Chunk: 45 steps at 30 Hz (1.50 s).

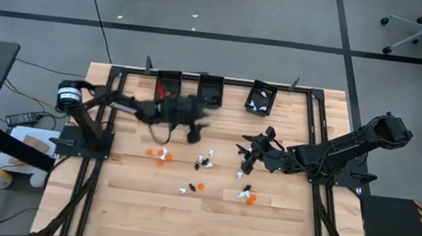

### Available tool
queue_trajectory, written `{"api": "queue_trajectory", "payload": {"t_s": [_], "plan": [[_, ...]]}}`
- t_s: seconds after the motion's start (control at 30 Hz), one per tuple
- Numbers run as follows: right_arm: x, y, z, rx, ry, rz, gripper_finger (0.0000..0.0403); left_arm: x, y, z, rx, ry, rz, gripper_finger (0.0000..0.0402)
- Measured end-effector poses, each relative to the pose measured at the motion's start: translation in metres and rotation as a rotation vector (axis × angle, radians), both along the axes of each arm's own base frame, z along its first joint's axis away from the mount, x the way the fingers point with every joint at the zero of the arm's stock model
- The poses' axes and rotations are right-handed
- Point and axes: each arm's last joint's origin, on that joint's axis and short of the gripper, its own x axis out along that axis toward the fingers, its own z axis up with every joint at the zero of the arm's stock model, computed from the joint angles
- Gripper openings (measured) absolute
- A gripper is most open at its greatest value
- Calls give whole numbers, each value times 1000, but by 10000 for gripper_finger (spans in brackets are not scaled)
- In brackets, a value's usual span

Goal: Sort Halloween decoration
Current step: Put the white ghost toy into the right black basket

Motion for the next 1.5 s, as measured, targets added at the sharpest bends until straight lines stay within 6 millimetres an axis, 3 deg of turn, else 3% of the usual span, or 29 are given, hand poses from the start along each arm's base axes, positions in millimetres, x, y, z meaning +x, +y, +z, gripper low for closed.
{"api": "queue_trajectory", "payload": {"t_s": [0.17, 0.3, 0.63, 0.9, 1.1, 1.5], "plan": [[0, 1, 0, 11, 1, 18, 189, -16, -43, -26, -98, 18, -69, 167], [0, 2, 0, 12, -4, 19, 189, -25, -74, -34, -127, -50, -141, 167], [0, 2, 0, 11, -4, 19, 189, -38, -137, -40, -147, -57, -343, 167], [1, 2, 1, 13, -11, 19, 189, -44, -179, -68, -158, -25, -388, 167], [1, 2, 1, 14, -14, 19, 189, -47, -198, -85, -90, -91, -324, 167], [1, 2, 2, 14, -21, 20, 189, -48, -202, -102, -139, -81, -271, 167]]}}
